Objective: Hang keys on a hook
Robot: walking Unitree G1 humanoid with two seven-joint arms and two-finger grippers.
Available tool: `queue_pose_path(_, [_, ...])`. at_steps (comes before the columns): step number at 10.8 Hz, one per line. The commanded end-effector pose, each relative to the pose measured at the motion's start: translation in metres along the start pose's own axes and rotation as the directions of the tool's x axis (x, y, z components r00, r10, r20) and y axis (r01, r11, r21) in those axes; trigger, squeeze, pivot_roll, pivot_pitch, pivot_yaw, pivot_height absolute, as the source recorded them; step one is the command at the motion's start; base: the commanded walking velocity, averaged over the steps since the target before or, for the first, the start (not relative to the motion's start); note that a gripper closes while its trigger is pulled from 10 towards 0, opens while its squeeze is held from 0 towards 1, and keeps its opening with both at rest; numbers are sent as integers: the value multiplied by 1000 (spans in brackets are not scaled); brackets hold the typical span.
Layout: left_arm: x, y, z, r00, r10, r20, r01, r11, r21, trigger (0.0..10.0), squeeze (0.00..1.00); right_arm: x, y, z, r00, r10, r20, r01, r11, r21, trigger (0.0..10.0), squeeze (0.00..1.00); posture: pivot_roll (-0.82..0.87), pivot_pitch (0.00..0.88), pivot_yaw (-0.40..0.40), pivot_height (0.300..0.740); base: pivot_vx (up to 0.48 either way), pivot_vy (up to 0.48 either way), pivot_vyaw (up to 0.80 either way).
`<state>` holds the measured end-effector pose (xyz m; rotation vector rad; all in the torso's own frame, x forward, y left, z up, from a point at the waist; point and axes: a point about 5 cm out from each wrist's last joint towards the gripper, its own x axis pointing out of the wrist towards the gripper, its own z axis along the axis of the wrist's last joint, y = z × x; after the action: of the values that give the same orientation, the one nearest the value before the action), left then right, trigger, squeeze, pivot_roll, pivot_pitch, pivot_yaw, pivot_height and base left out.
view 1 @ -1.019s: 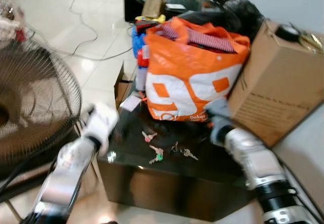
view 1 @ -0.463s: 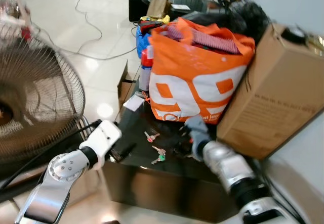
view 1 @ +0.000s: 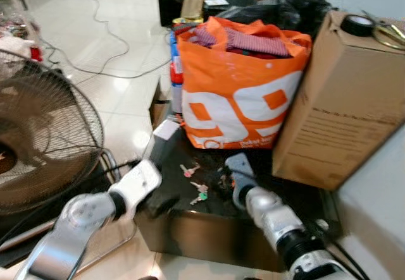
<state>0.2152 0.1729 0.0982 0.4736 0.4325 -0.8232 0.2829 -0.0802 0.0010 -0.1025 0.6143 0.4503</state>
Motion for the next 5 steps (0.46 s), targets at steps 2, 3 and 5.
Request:
queue_pose_path(2, [-11, -10, -3, 998, -59, -30, 58, 998, -19, 10000, 0, 4, 0, 9, 1000, 0, 30, 2, 997, -80, 10000, 0, 2, 86, -48, 740, 0, 0, 0])
queue_pose_path(3, [-16, -11, -4, 998, -59, -36, 58, 998, -24, 10000, 0, 7, 2, 12, 999, 1, 46, 3, 997, -77, 10000, 0, 19, 115, -68, 740, 0, 0, 0])
queue_pose_path(5, [-25, -13, -2, 998, -43, -43, 42, 999, -29, 10000, 0, 9, 7, 16, 997, 7, 77, -2, 998, -64, 10000, 0, 42, 140, -84, 740, 0, 0, 0])
